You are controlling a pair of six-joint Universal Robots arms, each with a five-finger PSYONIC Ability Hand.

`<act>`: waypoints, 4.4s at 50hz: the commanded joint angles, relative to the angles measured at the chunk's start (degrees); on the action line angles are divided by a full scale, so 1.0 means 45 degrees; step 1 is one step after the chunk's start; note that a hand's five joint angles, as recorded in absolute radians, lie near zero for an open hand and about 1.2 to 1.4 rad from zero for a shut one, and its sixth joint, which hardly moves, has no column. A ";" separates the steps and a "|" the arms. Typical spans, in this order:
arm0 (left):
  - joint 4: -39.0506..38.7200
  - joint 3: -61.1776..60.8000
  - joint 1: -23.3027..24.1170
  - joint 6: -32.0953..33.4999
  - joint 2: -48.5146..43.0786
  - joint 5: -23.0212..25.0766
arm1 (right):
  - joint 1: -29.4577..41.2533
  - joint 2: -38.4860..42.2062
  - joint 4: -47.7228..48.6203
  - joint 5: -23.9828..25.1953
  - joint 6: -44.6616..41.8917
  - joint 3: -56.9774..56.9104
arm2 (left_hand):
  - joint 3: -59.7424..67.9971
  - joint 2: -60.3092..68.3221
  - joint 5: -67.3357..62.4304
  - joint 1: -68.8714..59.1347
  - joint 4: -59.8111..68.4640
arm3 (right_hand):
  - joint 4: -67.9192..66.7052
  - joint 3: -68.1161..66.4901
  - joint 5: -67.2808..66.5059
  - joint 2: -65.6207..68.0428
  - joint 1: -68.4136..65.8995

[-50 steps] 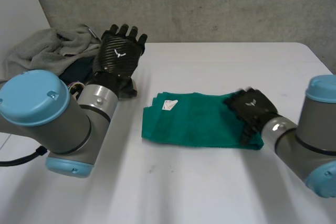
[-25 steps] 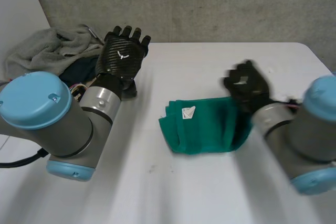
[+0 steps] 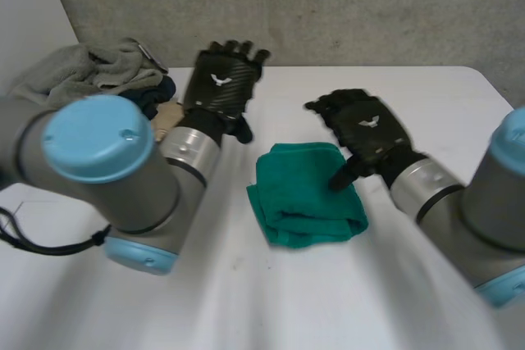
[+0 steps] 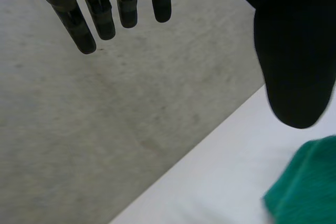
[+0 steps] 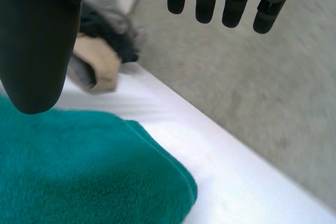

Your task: Fold the laundry.

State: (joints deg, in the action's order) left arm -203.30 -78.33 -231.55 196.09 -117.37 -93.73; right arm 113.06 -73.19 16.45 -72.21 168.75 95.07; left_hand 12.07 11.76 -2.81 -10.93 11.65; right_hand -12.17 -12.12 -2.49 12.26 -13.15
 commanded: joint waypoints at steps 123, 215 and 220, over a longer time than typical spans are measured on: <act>0.5529 0.2523 0.0382 -0.1759 0.1258 0.6981 | -0.7565 1.2905 -0.4260 -0.1961 0.5605 -1.7260 | -0.0151 -0.0082 0.0314 -0.0102 -0.0056 | -1.2497 -1.2508 -1.2425 1.2476 -1.2278; -0.1368 0.2094 -0.3139 -0.3253 0.2683 0.3034 | -0.3758 -0.1352 -0.0121 0.0580 -0.5803 0.2310 | 1.5095 1.5164 -1.4932 -1.5349 1.5190 | 0.0482 0.0471 0.0553 -0.0502 0.0700; -0.0896 0.1801 -0.1554 -0.5467 0.2490 0.3992 | -0.3816 -0.1781 -0.0141 -0.0045 -0.4614 0.2037 | 1.5095 1.5164 -1.4932 -1.5349 1.5190 | 0.0482 0.0471 0.0553 -0.0502 0.0700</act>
State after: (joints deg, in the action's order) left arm -210.62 -69.01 -246.30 182.65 -105.58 -80.00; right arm 96.17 -79.16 15.81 -69.52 143.04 105.30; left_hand 67.92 67.95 -53.37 -61.26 68.60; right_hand -12.15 -12.13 -2.48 12.24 -13.23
